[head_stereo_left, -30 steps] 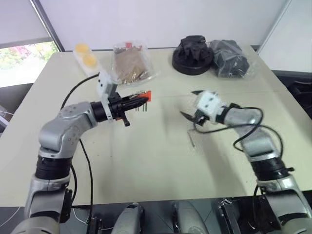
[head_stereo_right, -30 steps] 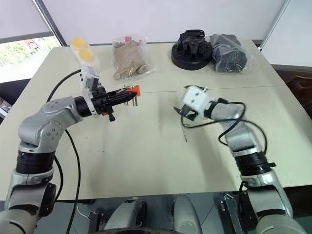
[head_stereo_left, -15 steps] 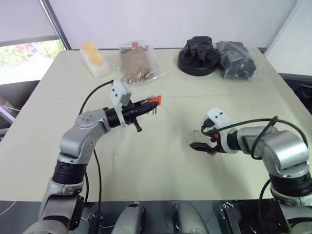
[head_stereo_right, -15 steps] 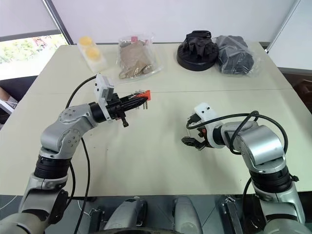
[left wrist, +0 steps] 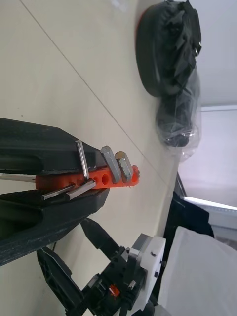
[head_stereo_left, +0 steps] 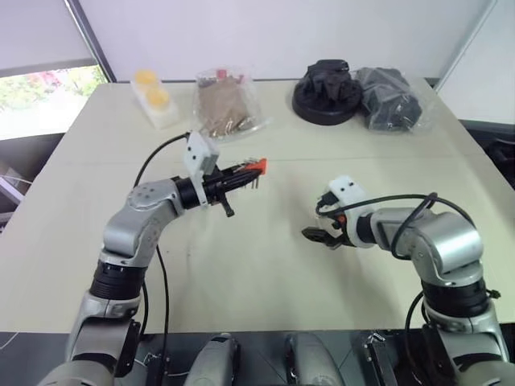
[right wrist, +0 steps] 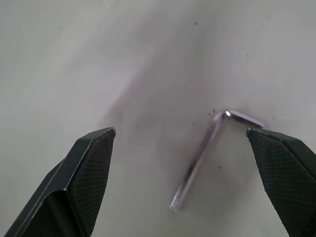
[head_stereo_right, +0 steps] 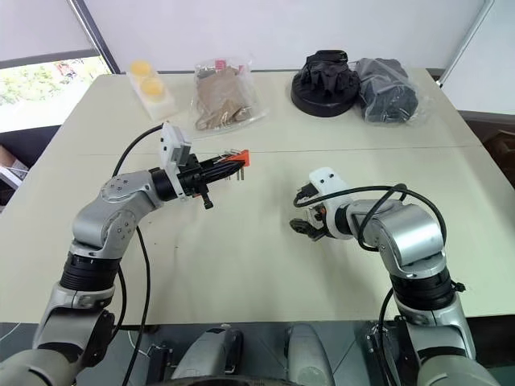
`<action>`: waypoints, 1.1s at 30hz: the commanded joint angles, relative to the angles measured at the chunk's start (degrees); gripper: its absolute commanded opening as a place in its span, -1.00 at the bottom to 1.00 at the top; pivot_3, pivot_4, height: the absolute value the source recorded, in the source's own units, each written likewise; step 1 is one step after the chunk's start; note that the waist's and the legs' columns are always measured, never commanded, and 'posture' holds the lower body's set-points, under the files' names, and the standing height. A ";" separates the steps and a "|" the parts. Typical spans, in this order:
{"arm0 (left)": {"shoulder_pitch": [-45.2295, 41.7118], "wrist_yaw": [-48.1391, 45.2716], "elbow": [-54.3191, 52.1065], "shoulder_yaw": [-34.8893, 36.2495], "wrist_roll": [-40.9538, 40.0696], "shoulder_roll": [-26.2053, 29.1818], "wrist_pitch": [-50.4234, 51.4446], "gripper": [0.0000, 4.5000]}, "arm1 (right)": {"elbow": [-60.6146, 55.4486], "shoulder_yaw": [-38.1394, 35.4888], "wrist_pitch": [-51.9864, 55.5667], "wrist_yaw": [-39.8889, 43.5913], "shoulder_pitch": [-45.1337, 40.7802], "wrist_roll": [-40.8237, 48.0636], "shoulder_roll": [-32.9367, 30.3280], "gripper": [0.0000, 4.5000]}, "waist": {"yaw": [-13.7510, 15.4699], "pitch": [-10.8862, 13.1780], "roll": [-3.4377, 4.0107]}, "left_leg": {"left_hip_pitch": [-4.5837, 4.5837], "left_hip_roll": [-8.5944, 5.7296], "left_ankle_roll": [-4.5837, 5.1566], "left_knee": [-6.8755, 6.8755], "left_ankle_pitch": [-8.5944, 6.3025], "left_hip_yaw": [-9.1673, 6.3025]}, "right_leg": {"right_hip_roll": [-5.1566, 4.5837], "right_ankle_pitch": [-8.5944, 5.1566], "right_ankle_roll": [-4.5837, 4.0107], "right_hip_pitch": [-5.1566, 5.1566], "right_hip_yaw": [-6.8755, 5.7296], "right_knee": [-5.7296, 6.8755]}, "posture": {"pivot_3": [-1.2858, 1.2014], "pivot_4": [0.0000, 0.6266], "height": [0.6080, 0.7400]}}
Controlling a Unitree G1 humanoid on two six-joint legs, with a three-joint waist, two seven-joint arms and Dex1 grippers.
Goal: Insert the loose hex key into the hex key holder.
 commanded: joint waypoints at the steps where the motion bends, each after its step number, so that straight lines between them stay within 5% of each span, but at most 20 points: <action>1: -1.59 0.17 -1.48 0.68 -0.04 0.18 -0.78 -1.00 | 0.22 0.99 -2.02 -1.42 0.38 -0.04 0.32 0.96 | -0.04 0.00 0.00 | 0.00 0.00 0.00 0.00 0.00 0.00 | 0.00 0.00 0.00 0.00 0.00 0.00 | 0.03 -0.52 1.00; 11: -1.00 0.96 -2.67 0.98 0.00 0.64 -0.33 -1.00 | 3.49 2.61 -4.32 -3.28 1.85 0.21 1.23 0.96 | -0.18 -0.02 -0.03 | 0.01 0.01 0.00 0.00 0.00 0.00 | 0.02 0.01 0.01 0.00 0.00 0.00 | 0.03 -0.52 1.00; 14: -0.69 1.10 -3.15 1.03 -0.04 0.82 -0.16 -1.00 | 4.60 2.69 -5.08 -4.04 1.79 -0.10 1.82 0.62 | -0.22 -0.06 -0.09 | 0.01 0.01 0.00 0.01 0.00 0.00 | 0.02 0.01 0.01 0.01 0.00 0.00 | 0.03 -0.52 1.00; 22: -0.54 1.64 -3.58 1.18 -0.15 1.31 -0.01 -1.00 | 4.44 6.22 -9.49 -4.16 1.74 -1.05 0.19 -0.99 | -0.39 -0.06 -0.09 | 0.03 0.02 0.00 0.00 0.00 0.00 | 0.04 0.01 0.01 0.01 0.00 0.01 | 0.03 -0.52 1.00; 28: -0.51 1.89 -3.50 1.00 -0.07 1.39 -0.17 -1.00 | 1.53 10.30 -18.46 -1.67 2.57 -1.96 -3.22 -0.99 | -0.37 -0.06 -0.09 | 0.03 0.02 0.00 -0.01 0.00 0.00 | 0.05 0.01 0.01 0.01 0.00 0.01 | 0.03 -0.52 1.00; 33: -0.98 1.68 -3.06 0.91 -0.66 1.05 0.42 -1.00 | 5.02 2.76 -43.73 -6.15 2.28 -5.89 3.34 -0.99 | -0.30 -0.06 -0.09 | 0.02 0.02 0.00 -0.01 0.00 0.02 | 0.05 0.01 0.02 0.00 0.01 0.00 | 0.03 -0.52 1.00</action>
